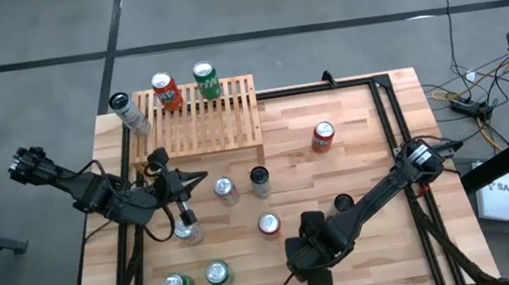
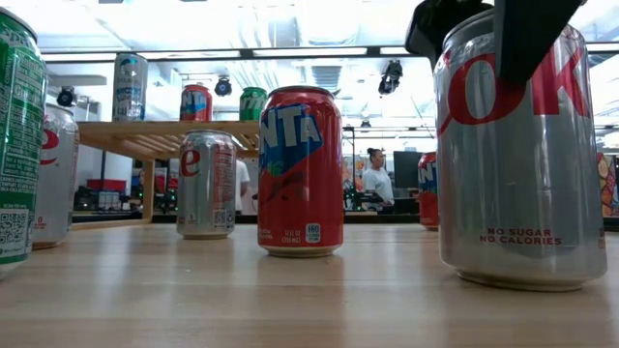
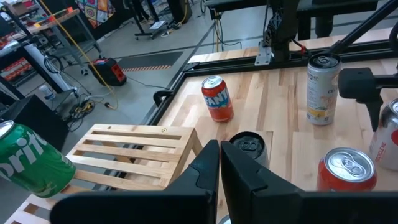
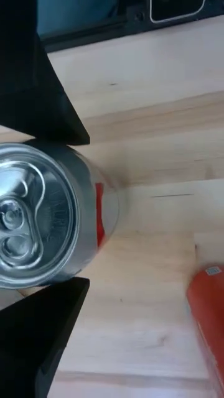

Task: Place canned beverage on shelf
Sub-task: Put the bottom red/silver soda can on the shelf

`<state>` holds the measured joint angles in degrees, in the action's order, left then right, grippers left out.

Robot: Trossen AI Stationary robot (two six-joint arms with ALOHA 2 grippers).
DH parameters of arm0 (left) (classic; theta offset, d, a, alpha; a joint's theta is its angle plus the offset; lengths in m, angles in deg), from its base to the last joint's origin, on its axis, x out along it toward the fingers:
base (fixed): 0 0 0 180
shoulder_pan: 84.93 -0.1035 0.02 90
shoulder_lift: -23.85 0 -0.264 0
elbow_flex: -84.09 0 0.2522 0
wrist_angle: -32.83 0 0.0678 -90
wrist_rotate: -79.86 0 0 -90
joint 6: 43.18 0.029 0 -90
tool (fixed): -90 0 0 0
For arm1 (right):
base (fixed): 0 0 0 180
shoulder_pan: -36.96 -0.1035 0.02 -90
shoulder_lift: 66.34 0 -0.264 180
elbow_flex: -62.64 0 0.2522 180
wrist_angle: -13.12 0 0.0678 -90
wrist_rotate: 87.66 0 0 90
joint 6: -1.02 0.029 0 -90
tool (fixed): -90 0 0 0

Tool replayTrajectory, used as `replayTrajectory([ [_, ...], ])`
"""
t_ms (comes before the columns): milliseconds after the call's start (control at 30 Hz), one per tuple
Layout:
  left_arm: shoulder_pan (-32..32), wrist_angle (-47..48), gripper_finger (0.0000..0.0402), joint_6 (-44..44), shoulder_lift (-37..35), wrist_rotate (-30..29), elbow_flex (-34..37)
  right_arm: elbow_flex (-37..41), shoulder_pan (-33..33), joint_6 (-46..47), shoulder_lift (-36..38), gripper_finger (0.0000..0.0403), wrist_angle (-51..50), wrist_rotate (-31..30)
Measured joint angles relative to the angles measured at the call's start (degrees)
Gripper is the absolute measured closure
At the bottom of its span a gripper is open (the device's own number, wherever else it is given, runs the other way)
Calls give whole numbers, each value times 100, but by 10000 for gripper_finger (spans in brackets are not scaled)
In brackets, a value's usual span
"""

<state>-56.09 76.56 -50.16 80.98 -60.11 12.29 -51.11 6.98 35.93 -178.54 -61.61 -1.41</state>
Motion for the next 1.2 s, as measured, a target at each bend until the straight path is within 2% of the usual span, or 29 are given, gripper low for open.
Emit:
replayTrajectory([
  [167,0,2,401,0,0,0,0,-2,40,62,0,116,-5,123],
  [400,0,2,401,2,0,0,0,-7,104,199,27,118,-92,212],
  [500,0,4,401,2,0,0,0,-134,137,268,46,118,-477,303],
  [767,0,2,401,2,0,0,2,-1301,231,258,76,118,-1662,209],
  [1200,0,4,401,-4,0,2,7,-3368,572,-224,76,118,-2909,-406],
])
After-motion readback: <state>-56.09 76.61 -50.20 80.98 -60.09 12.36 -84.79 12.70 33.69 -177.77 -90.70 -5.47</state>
